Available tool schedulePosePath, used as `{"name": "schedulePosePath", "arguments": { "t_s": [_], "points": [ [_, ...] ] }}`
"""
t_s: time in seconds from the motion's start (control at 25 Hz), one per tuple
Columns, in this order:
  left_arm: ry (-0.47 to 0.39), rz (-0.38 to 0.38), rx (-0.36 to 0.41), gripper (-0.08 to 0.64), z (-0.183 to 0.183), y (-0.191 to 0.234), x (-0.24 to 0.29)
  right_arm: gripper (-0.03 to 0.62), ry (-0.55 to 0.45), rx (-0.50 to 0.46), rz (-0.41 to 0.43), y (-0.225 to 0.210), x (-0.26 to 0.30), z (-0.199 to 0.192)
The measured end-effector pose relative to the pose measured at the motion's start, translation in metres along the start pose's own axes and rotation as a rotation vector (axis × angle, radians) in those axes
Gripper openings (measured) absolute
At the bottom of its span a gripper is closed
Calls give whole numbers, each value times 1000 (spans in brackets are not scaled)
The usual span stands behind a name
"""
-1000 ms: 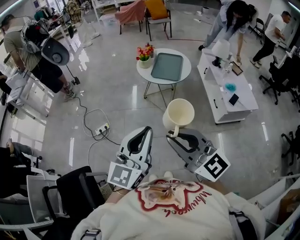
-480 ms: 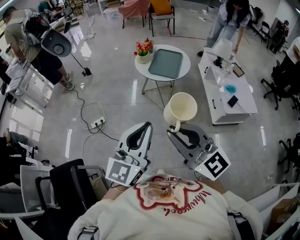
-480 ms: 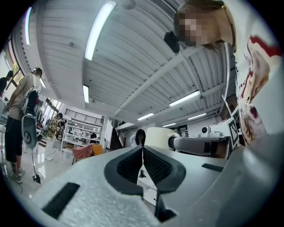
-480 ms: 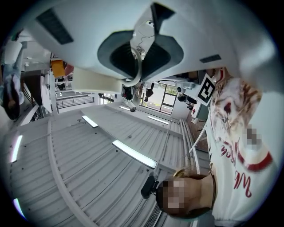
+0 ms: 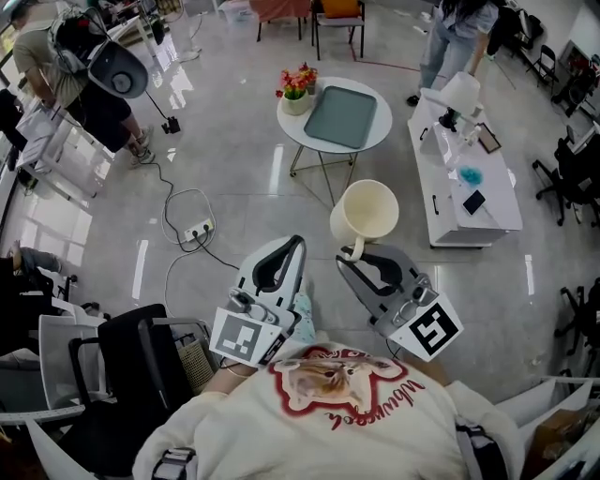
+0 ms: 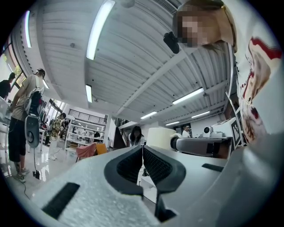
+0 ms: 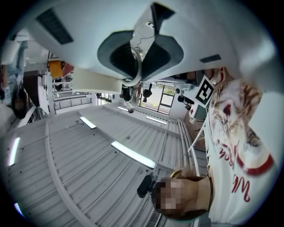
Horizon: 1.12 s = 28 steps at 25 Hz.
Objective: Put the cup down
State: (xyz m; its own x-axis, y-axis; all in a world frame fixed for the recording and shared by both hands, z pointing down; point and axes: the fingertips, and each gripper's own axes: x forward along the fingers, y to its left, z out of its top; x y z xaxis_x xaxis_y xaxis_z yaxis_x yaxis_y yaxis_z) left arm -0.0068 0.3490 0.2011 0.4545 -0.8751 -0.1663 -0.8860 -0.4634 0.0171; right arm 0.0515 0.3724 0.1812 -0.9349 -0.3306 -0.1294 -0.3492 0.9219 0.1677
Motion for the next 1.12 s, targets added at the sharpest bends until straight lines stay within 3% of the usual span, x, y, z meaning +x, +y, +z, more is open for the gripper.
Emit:
{"name": "schedulePosePath", "arguments": {
  "t_s": [0.4,1.12],
  "points": [
    [-19,-31,2,17,-9,40,49,54,-5,-27,4,-41,32,-11],
    [-20,-117,3,17,-15,158,172,54,15,-19,-80,-171,129,-43]
  ]
}}
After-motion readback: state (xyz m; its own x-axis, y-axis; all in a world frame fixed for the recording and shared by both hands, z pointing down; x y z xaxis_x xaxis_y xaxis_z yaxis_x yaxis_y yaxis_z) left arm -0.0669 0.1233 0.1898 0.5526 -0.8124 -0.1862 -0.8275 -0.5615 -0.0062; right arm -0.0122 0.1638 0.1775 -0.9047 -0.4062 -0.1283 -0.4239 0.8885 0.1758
